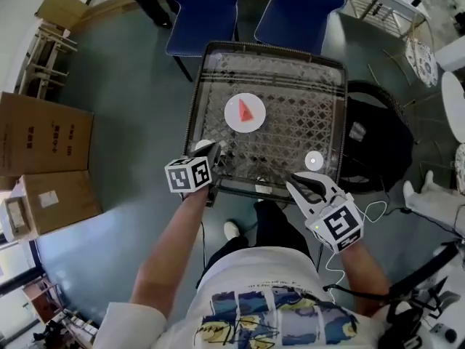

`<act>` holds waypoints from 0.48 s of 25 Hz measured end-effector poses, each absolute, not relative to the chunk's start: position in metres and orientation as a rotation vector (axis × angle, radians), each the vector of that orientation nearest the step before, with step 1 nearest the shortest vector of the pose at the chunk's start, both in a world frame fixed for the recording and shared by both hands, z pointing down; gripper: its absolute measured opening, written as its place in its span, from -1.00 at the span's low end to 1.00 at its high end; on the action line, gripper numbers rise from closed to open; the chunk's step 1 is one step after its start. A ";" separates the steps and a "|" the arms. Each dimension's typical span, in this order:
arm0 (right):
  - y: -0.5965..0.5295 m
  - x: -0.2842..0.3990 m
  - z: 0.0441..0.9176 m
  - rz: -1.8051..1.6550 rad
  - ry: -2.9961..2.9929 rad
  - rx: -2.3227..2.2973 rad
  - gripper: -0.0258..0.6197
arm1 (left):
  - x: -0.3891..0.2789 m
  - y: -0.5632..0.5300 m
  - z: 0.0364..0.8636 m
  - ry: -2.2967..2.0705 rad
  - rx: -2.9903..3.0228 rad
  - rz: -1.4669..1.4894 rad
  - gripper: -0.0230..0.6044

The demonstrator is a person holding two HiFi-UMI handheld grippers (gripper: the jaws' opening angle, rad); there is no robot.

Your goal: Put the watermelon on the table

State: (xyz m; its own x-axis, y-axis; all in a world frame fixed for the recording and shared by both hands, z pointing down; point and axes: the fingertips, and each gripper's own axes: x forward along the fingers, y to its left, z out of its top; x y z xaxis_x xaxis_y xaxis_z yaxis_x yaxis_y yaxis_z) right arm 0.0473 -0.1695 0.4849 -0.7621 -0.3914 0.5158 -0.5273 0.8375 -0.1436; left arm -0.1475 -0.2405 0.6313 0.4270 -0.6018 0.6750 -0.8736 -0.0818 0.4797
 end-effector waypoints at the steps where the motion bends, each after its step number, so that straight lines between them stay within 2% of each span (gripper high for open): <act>1: -0.166 0.046 0.482 0.381 -2.539 0.690 -0.81 | -0.146 -0.226 0.620 -1.241 1.825 0.368 -0.90; 4: -0.148 0.040 0.474 0.387 -2.544 0.707 -0.89 | -0.146 -0.177 0.581 -1.158 1.942 0.325 -0.90; 12: -0.076 0.003 0.448 0.301 -2.573 0.675 -0.89 | -0.152 -0.057 0.472 -1.008 2.247 0.265 -0.90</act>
State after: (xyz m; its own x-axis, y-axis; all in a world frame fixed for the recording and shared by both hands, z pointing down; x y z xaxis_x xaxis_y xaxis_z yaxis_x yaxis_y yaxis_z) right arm 0.0026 -0.0761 0.4484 -0.7736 -0.4086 0.4844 -0.5092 0.8558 -0.0914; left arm -0.1523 -0.0566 0.4716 0.6833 -0.5938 0.4249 -0.7260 -0.4909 0.4816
